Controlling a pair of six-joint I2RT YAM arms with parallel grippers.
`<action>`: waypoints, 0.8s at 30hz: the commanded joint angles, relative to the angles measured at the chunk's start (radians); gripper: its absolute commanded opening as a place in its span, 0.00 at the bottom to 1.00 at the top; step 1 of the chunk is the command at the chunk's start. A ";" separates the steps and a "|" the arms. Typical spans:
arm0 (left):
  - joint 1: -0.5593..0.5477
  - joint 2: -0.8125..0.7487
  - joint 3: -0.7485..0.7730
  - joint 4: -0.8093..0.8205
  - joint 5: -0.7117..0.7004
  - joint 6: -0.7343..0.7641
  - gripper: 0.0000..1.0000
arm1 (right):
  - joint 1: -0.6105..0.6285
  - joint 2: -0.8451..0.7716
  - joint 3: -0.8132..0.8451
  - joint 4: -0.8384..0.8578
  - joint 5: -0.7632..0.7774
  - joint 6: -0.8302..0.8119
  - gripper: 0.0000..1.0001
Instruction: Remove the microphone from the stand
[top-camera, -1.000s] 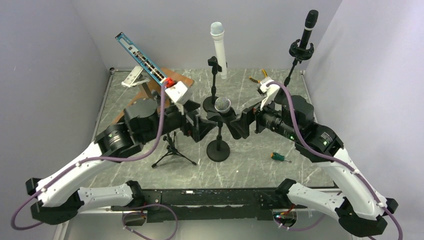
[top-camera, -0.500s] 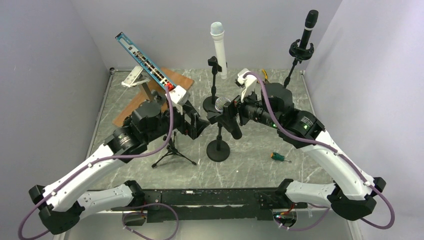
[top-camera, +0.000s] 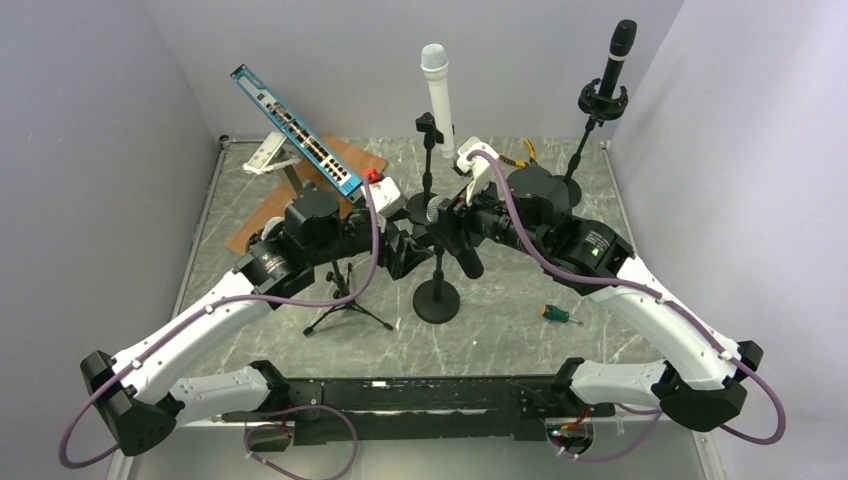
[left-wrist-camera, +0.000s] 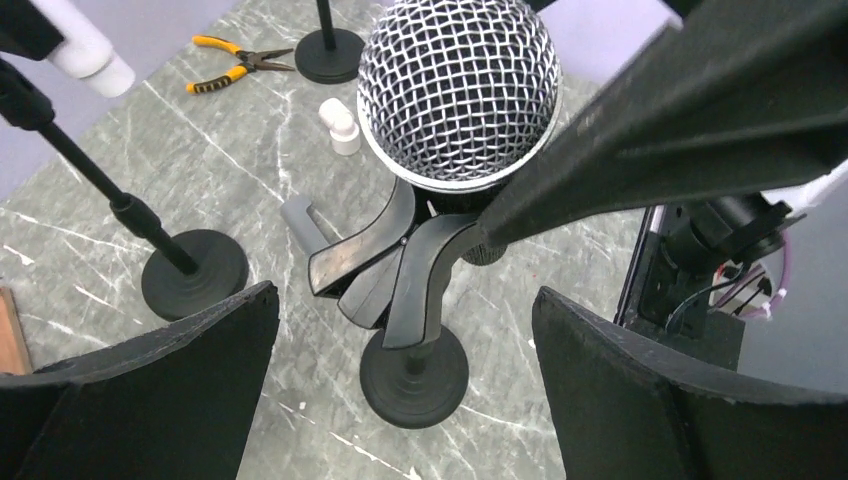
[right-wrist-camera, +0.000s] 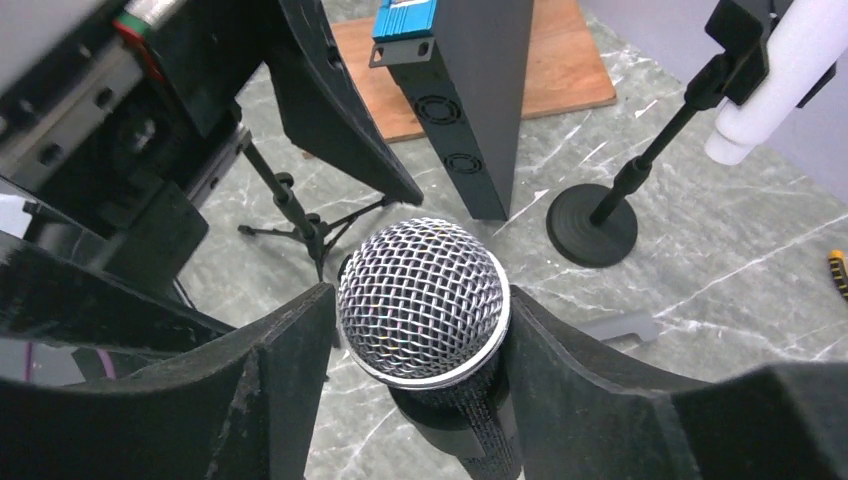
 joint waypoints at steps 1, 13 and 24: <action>0.006 0.017 0.042 0.028 0.101 0.126 1.00 | 0.005 -0.023 0.008 0.098 0.010 -0.016 0.59; 0.051 0.127 0.098 0.011 0.206 0.195 0.99 | 0.006 -0.009 0.006 0.089 0.021 -0.052 0.58; 0.070 0.147 0.086 0.048 0.252 0.180 0.79 | 0.005 0.005 -0.007 0.089 0.068 -0.068 0.45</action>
